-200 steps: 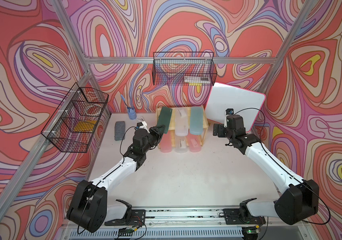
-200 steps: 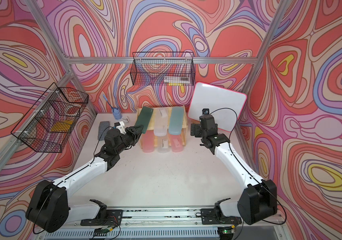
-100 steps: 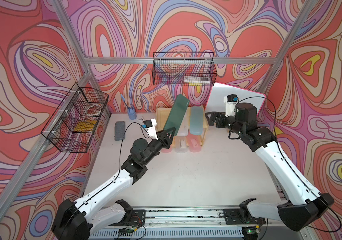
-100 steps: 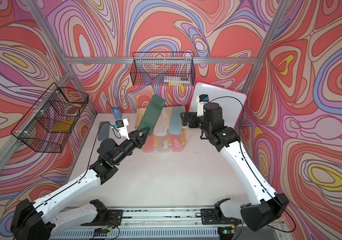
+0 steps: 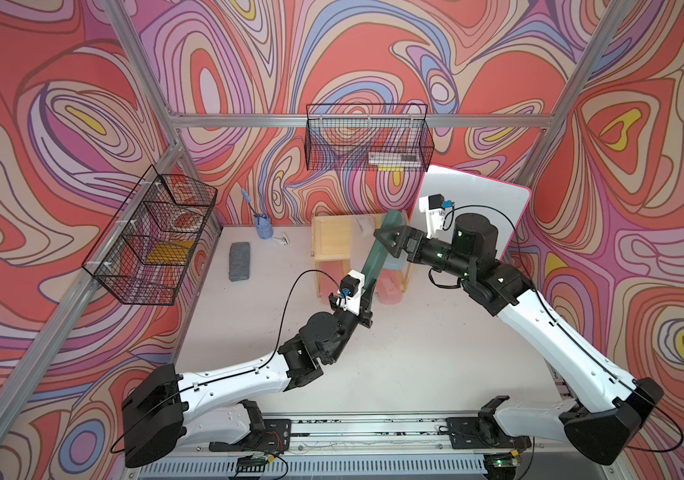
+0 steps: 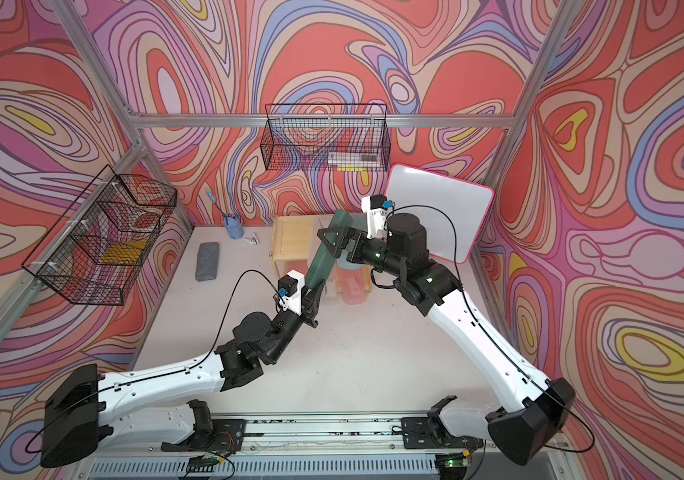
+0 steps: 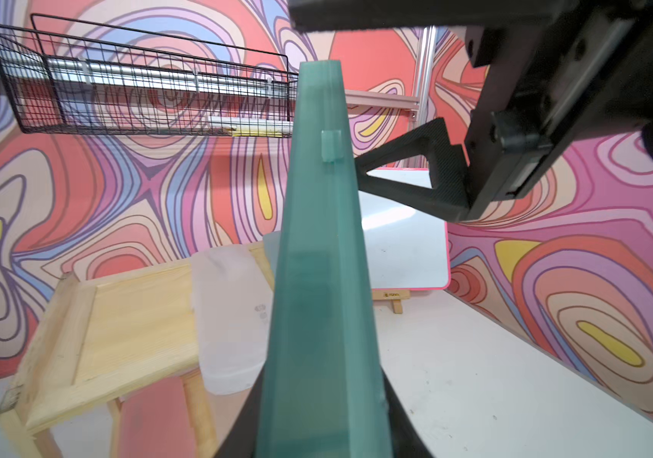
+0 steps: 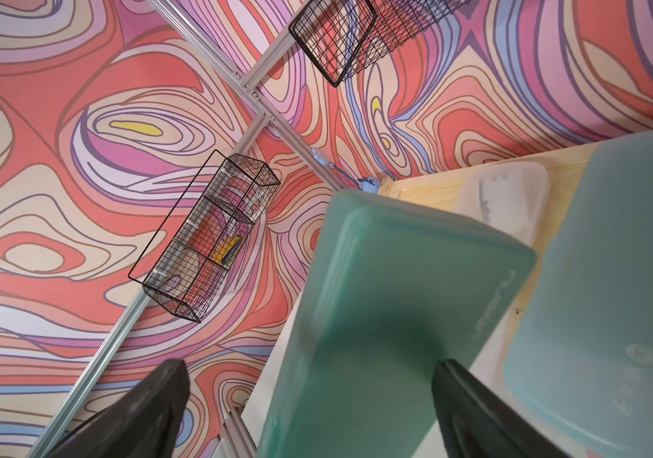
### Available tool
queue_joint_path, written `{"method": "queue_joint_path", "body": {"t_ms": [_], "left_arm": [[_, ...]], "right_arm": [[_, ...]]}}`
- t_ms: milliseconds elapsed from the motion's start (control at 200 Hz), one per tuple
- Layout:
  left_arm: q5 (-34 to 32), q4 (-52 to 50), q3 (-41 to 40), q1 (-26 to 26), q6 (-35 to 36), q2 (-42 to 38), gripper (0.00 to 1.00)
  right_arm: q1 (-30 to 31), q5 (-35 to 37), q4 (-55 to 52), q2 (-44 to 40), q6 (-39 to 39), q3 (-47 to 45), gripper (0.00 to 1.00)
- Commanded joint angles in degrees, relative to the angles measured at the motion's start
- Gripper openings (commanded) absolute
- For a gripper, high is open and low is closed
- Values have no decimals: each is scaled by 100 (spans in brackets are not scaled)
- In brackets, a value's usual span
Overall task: Remove the pencil cases from the shelf
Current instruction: Pick up the pencil case from the shelf.
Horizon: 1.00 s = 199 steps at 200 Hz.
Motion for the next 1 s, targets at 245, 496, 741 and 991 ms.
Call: {"method": "queue_joint_path", "body": {"t_ms": [245, 496, 741, 991], "left_arm": [[-160, 734, 163, -97, 291, -107, 0], [-5, 748, 27, -98, -45, -197, 0], [-54, 734, -126, -97, -238, -343, 0], [-322, 672, -123, -97, -205, -297, 48]], "right_arm": [[125, -26, 810, 64, 443, -692, 98], [140, -559, 1656, 268, 484, -845, 97], [142, -679, 1981, 255, 585, -979, 79], [169, 40, 433, 121, -75, -458, 73]]}}
